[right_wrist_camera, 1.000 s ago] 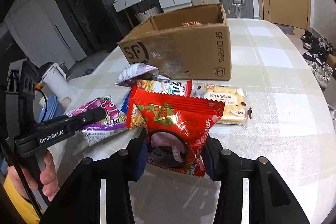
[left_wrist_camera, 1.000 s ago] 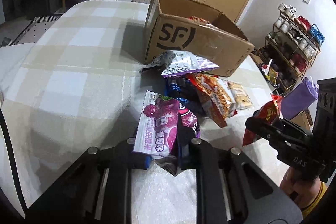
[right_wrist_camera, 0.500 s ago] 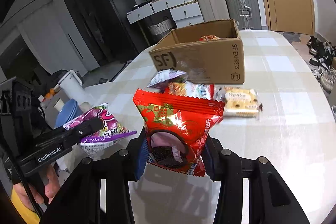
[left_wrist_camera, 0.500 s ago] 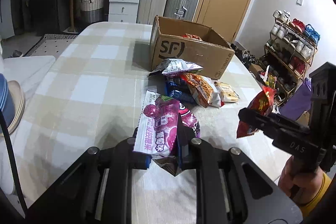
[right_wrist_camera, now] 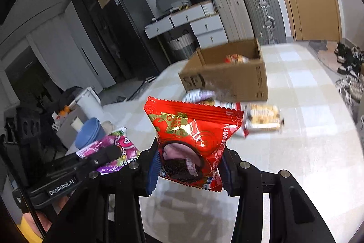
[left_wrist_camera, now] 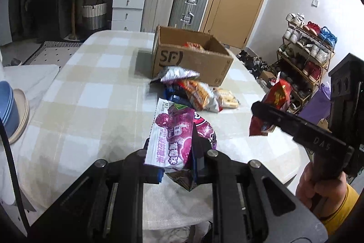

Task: Organize snacks
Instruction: 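Lift the red cake packet and pink candy bag and carry both over the box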

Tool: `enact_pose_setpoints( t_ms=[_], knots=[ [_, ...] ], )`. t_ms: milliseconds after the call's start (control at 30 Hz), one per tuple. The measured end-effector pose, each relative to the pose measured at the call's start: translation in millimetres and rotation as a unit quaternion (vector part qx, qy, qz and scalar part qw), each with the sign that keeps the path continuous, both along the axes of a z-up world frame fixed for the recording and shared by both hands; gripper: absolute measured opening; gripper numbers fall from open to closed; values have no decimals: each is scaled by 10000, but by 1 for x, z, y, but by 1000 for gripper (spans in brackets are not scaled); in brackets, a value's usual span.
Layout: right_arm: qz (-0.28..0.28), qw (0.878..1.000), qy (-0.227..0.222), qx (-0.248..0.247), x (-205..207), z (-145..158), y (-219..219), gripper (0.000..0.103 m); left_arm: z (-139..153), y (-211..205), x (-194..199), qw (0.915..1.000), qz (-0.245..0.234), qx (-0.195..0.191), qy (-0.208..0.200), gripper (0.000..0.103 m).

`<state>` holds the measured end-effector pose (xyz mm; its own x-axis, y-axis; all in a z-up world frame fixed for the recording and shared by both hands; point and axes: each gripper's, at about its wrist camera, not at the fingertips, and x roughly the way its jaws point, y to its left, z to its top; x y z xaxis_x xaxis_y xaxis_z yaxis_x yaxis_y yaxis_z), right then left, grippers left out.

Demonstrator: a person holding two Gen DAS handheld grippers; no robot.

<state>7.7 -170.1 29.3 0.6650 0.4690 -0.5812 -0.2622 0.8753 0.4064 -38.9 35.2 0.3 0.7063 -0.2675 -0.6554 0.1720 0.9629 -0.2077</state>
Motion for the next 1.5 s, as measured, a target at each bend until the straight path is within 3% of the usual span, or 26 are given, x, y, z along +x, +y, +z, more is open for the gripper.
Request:
enact_pose_setpoints(
  t_ms=[333, 567, 700, 900, 1133, 1233, 1500],
  knots=[
    [-10, 9990, -451, 14, 46, 64, -10, 44, 60, -13, 42, 9992, -245, 7, -327, 14],
    [-116, 9993, -331, 99, 101, 78, -19, 44, 93, -23, 100, 9983, -290, 180, -471, 14],
    [-204, 9995, -111, 200, 138, 76, -26, 44, 101, -28, 150, 9966, -155, 532, -614, 14],
    [-206, 9998, 38, 30, 189, 65, -29, 44, 86, -30, 232, 9979, -99, 567, -280, 14],
    [-133, 9991, 367, -168, 246, 32, -25, 44, 41, -47, 316, 9975, -185, 651, 189, 14],
    [-92, 9984, 511, -228, 265, 17, -21, 44, 23, -61, 336, 9948, -339, 942, 194, 15],
    [-64, 9972, 700, -240, 289, -8, -26, 44, -8, -96, 376, 9901, -670, 1185, 338, 15]
  ],
)
